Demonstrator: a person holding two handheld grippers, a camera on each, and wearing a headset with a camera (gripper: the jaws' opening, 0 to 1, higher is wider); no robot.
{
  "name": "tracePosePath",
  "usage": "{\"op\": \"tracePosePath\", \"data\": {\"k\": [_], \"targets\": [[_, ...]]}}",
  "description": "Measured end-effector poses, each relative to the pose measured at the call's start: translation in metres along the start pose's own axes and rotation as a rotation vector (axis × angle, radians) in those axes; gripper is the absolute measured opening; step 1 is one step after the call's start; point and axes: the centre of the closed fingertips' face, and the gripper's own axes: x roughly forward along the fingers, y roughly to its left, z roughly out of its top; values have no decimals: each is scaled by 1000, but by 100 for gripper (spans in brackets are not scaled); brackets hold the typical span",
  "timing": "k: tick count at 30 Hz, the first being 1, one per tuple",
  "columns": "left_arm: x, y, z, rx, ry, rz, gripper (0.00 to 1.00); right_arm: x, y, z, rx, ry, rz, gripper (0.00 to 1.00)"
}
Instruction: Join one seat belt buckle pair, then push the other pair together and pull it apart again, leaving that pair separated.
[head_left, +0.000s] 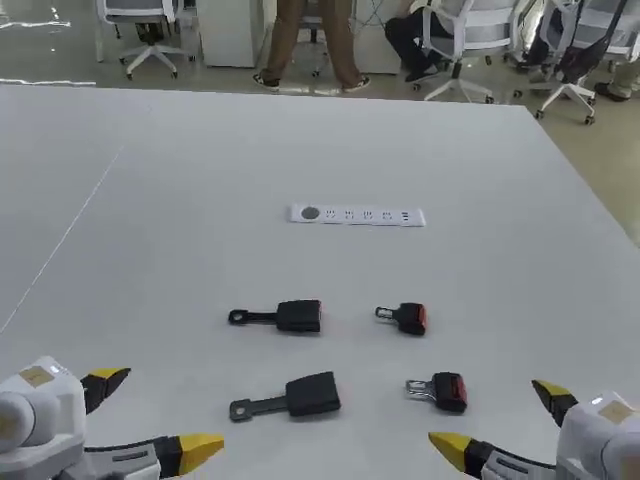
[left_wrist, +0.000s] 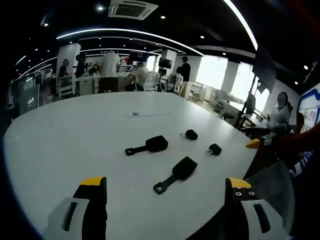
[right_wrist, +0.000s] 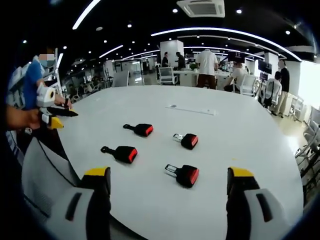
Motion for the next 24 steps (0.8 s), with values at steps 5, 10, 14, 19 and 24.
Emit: {"op": "tracePosePath", "data": {"k": [5,10,14,19,24], "targets": [[-1,2,2,-8,-10,8,100,1,3,0,-4,2,2,98],[-3,4,2,-14,-12,10,100,2,4,0,-5,4,3,98],[-4,5,3,-15,-17,13,100,2,6,1,-8,3,8,98],[-5,5,3,-19,-18,16,100,1,5,0,-5,2,8,98],[-6,4,4,-21,-20,18,100,-1,5,0,-10,1,5,98]]}}
